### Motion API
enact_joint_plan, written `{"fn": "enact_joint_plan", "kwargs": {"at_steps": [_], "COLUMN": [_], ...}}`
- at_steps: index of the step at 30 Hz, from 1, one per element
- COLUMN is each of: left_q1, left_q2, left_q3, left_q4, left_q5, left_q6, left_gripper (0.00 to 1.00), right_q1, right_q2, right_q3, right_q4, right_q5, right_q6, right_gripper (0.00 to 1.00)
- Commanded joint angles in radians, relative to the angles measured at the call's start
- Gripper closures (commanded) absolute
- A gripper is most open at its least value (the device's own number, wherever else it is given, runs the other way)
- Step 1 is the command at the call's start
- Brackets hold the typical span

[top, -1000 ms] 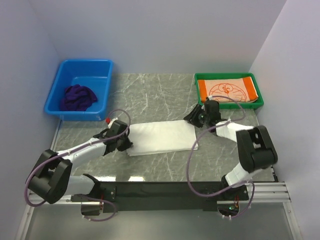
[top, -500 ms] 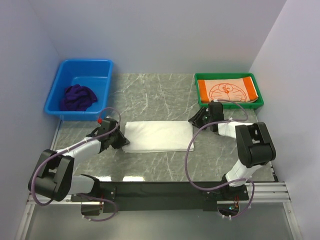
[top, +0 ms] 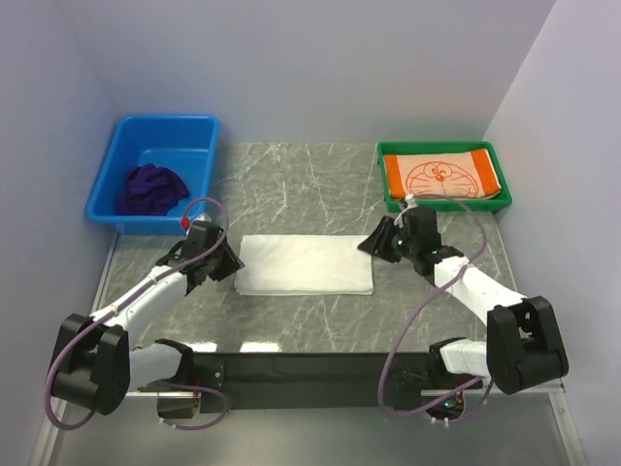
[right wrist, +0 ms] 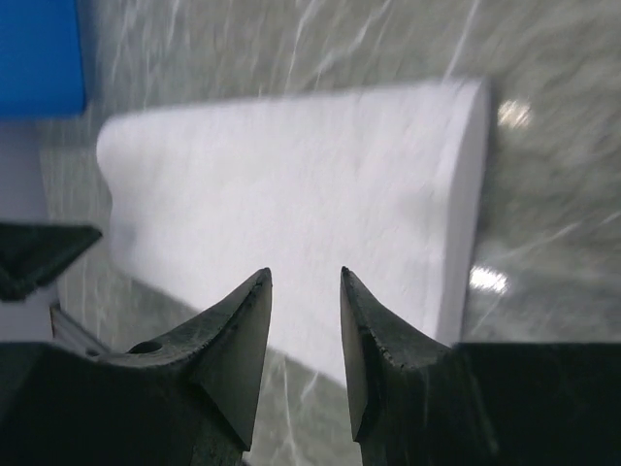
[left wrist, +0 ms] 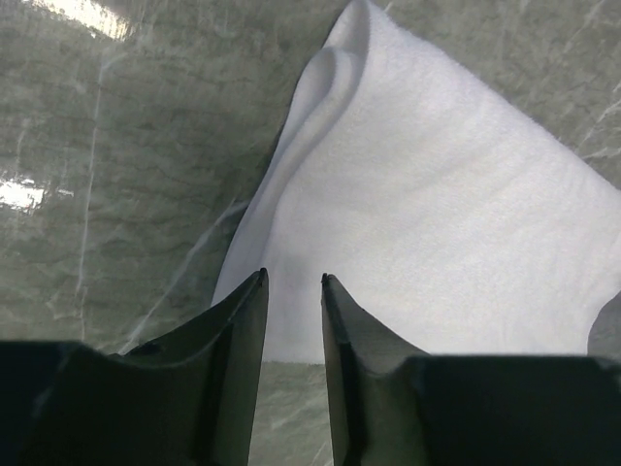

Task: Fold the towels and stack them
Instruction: Fold the towel, then neatly place the folded towel into the bin

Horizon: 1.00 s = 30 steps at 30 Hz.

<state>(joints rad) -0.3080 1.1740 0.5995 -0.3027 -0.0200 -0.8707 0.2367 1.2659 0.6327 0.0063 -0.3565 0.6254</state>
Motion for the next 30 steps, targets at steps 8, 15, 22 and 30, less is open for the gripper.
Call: {"fn": "enact_joint_plan", "kwargs": {"at_steps": [8,15,22,30], "left_q1": [0.003,0.004,-0.012,-0.279], "left_q2": [0.032,0.038,-0.069,-0.004], "left_q3": [-0.136,-0.084,0.123,0.353], "left_q4": [0.068,-0.022,-0.199,-0.319], "left_q5": [0.029,-0.040,-0.150,-0.339], "left_q6": [-0.016,0.007,0.103,0.154], "left_gripper": [0.79,0.95,0.67,0.18], "right_q1": [0.085,0.073,0.072,0.041], "right_q2": [0.047,-0.006,-0.186,-0.355], "right_q3": [-0.172,-0.197,-0.096,-0.019], "right_q4": [0.018,-0.052,-0.244,-0.394], "right_q5": [-0.068,0.048,0.261,0.505], "right_q6": [0.066,0.070,-0.021,-0.072], "right_gripper": [0.66,0.73,0.68,0.37]}}
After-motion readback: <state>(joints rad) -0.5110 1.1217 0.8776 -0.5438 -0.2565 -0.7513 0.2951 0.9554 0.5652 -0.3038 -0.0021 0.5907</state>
